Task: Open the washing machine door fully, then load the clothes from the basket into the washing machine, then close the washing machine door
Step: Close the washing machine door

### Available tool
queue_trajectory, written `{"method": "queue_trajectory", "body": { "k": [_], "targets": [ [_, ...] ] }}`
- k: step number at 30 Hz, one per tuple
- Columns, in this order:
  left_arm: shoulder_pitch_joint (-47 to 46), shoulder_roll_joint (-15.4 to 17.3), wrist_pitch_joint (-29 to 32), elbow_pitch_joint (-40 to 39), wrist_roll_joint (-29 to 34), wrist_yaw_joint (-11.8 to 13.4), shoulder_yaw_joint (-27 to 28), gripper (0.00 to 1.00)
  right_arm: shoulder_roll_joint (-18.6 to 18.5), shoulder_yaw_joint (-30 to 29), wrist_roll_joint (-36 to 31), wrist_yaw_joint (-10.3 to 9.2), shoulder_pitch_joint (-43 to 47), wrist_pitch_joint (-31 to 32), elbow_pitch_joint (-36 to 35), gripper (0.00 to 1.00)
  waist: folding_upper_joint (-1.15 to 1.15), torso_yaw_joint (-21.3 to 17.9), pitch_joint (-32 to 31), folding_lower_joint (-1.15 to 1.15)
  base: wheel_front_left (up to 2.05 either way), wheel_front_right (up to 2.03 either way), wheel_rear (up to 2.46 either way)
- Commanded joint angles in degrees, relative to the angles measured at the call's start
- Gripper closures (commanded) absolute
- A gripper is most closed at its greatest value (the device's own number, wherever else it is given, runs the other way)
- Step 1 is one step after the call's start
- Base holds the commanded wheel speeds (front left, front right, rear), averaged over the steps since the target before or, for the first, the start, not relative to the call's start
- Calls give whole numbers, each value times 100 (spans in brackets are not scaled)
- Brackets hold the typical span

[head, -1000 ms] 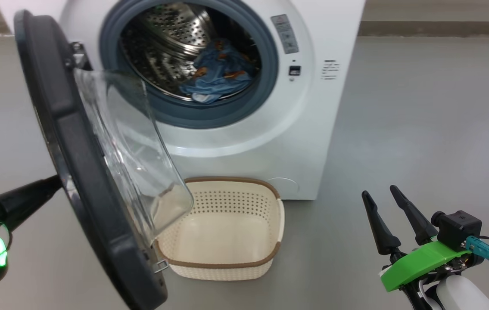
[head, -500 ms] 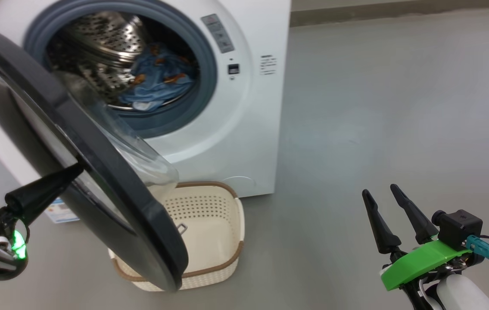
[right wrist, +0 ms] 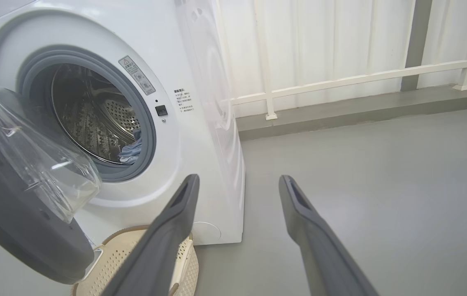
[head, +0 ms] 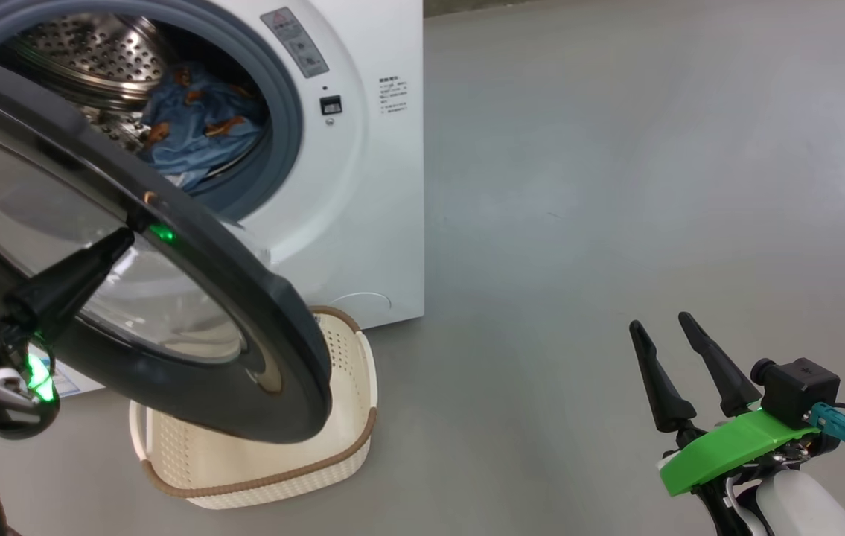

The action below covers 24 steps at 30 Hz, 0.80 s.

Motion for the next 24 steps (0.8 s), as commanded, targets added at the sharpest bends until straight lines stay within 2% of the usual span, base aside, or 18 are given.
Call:
{"method": "queue_trajectory", "body": {
  "k": [1, 9, 15, 19, 20, 21, 22, 24],
  "targets": [
    [-266, 195, -8, -110, 5, -72, 118, 100, -11, 75, 3, 33, -225, -46, -152, 0, 0, -58, 47, 0, 0, 0, 0],
    [-327, 236, -30, 3, 41, -207, 94, 100, 32, 9, -12, 33, -220, -46, -137, 0, 0, -61, 72, 0, 0, 0, 0],
    [-248, 294, -53, 39, 129, -307, 71, 100, 38, -20, -21, 33, -183, -46, -114, 0, 0, 107, 17, 0, 0, 0, 0],
    [-125, 407, -219, -63, 389, -654, -16, 100, 28, -30, -16, 33, -157, -46, -107, 0, 0, 241, -1, 0, 0, 0, 0],
    [-125, 407, -219, -63, 389, -654, -16, 100, 28, -30, -16, 33, -157, -46, -107, 0, 0, 241, -1, 0, 0, 0, 0],
    [-83, 437, -367, -98, 531, -868, -55, 100, 21, -37, -19, 33, -147, -46, -105, 0, 0, 307, -19, 0, 0, 0, 0],
    [-73, 427, -441, -105, 570, -943, -56, 83, 19, -43, -20, 33, -142, -46, -105, 0, 0, 336, -26, 0, 0, 0, 0],
    [-39, 420, -549, -133, 654, -1075, -80, 65, 16, -66, -24, 33, -135, -46, -109, 0, 0, 394, -33, 0, 0, 0, 0]
  ]
}}
